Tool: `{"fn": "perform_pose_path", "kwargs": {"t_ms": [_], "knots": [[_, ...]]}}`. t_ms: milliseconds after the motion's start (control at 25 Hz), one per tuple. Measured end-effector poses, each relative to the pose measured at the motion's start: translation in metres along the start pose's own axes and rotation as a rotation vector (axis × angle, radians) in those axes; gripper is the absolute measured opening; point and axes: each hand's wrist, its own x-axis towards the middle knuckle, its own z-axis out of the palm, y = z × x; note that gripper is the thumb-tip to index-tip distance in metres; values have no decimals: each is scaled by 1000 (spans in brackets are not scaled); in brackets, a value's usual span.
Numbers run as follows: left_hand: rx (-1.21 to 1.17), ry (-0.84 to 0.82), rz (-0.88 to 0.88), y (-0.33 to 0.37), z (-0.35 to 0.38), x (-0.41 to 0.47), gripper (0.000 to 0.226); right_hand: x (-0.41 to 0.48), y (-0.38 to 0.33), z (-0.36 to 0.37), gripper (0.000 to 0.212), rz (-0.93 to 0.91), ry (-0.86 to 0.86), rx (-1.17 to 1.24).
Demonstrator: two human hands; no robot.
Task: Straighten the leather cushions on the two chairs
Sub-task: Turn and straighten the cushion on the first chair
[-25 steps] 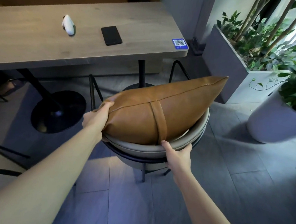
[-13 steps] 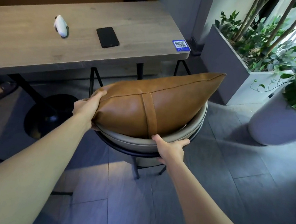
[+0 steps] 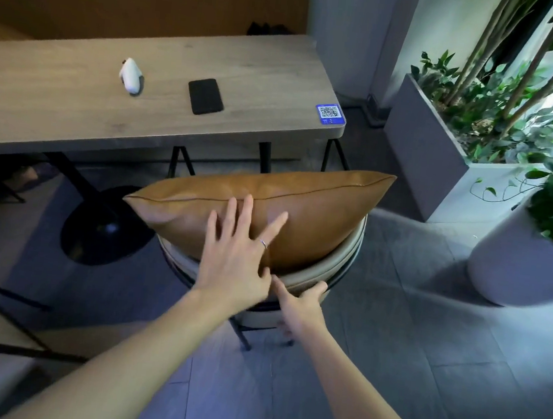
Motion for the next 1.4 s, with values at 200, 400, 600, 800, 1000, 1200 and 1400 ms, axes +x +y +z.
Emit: {"fn": "perform_pose_path", "kwargs": {"t_ms": [200, 400, 600, 800, 1000, 1200, 1400], "knots": [[201, -160, -165, 68, 30, 8, 141, 27, -17, -96, 87, -1, 102, 79], [215, -9, -59, 99, 33, 38, 126, 59, -54, -127, 88, -20, 48, -27], [286, 45, -57, 107, 61, 56, 120, 82, -72, -110, 54, -68, 67, -121], [358, 105, -8, 103, 87, 56, 114, 102, -69, -110, 88, -6, 13, 55], [369, 142, -7, 103, 87, 50, 117, 104, -67, -106, 77, -53, 58, 45], [375, 129, -20, 100, 81, 33, 123, 89, -63, -104, 87, -5, 32, 62], [336, 154, 6, 95, 77, 13, 126, 83, -44, -98, 90, 7, 26, 78]]}}
